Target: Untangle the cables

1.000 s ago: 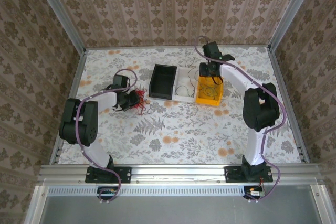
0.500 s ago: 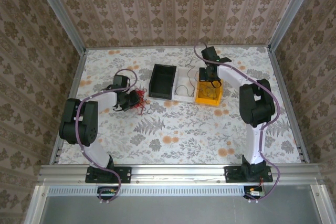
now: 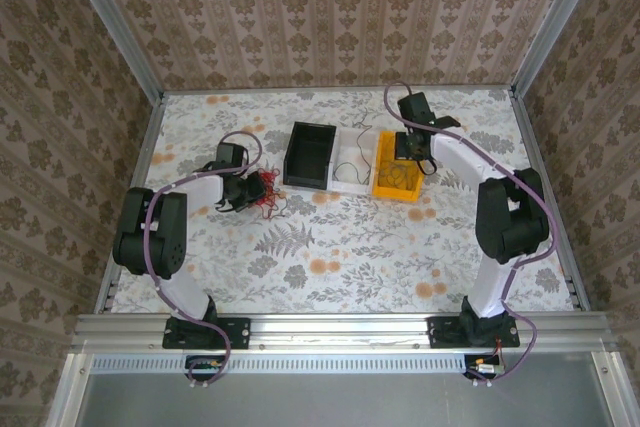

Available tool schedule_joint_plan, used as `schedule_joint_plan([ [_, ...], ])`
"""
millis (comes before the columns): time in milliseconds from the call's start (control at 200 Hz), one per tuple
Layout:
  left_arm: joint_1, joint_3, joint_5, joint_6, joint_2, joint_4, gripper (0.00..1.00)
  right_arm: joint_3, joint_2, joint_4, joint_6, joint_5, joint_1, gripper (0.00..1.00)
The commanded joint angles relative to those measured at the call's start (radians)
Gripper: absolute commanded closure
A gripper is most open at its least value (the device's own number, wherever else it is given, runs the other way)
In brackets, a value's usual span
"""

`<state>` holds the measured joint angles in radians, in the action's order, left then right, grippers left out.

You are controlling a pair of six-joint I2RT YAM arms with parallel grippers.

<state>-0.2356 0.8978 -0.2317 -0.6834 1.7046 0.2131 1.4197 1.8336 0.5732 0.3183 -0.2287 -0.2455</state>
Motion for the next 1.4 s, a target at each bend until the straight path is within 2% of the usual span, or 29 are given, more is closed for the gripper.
schedule_joint_plan([
  [0, -0.018, -0.004, 0.004, 0.022, 0.027, 0.086, 1.00, 0.009, 0.021, 0.067, 0.016, -0.070, 0.006, 1.00],
  [620, -0.022, 0.013, 0.004, 0.025, 0.046, 0.100, 1.00, 0.261, 0.327, 0.162, -0.001, -0.141, -0.037, 0.98],
  [895, -0.024, 0.015, 0.014, 0.028, 0.041, 0.107, 1.00, 0.269, 0.342, 0.140, 0.015, -0.116, -0.041, 0.97],
  [970, -0.024, 0.015, 0.015, 0.025, 0.040, 0.107, 1.00, 0.254, 0.298, 0.119, 0.012, -0.117, -0.041, 0.92],
  [1150, -0.021, -0.023, 0.037, -0.040, 0.007, 0.048, 1.00, 0.228, 0.200, 0.091, 0.010, -0.119, -0.041, 0.70],
  [1395, -0.021, -0.061, 0.082, -0.195, -0.035, 0.016, 1.00, 0.204, 0.102, 0.086, 0.021, -0.144, -0.041, 0.57],
])
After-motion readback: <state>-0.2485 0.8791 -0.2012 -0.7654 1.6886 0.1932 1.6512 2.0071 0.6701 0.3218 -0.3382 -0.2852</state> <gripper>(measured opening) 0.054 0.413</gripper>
